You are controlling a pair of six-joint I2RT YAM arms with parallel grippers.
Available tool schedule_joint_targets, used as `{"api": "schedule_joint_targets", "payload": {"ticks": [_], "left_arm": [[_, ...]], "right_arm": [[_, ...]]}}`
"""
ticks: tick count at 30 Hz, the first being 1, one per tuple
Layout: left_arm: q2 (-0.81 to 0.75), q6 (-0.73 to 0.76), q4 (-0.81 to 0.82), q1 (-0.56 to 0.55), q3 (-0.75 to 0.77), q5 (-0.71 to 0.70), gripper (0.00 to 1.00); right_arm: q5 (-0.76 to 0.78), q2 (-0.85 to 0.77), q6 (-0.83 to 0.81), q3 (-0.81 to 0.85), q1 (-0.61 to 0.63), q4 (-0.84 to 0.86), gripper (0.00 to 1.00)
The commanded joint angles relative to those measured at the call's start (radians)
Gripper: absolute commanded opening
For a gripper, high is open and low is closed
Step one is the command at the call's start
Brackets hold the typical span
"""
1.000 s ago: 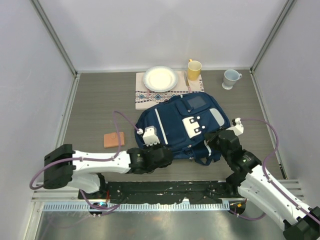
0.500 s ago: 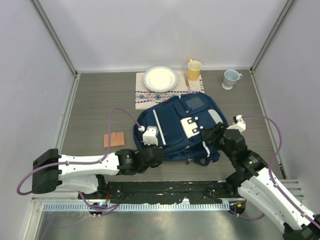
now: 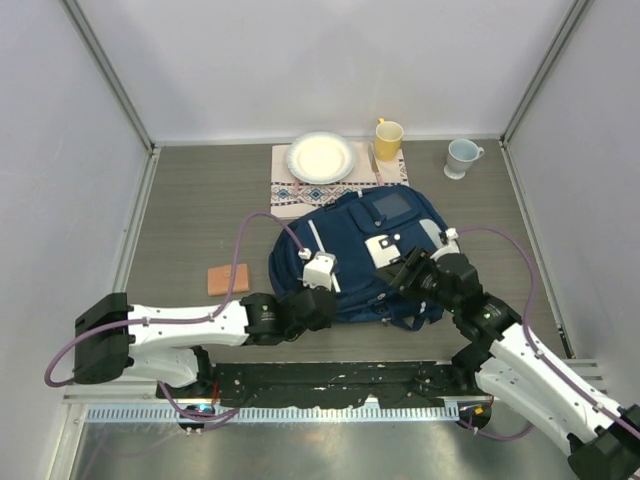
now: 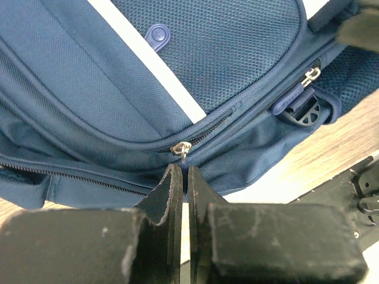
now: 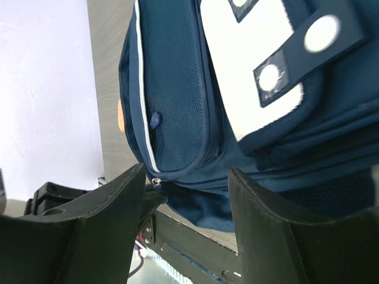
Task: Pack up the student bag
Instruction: Unzip the student bag at the center of the board.
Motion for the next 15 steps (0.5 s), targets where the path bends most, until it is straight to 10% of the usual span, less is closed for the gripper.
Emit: {"api": "schedule_joint_targets", "payload": {"ticks": [1, 9, 15], "left_arm": [[0.011, 0.06, 0.147, 0.001, 0.081, 0.056, 0.0], [0.051, 0.089, 0.168, 0.001, 0.146, 0.103, 0.0], [0.026, 0.105, 0.142, 0.001, 0.133, 0.119, 0.0]], "right_arm": [[0.003, 0.093, 0.074, 0.017, 0.068, 0.129, 0.63], [0.166, 0.226, 0.143, -0.017, 0.209, 0.241, 0.53], [0.315, 0.17, 0.099, 0.006, 0.209, 0.149, 0.01]]}}
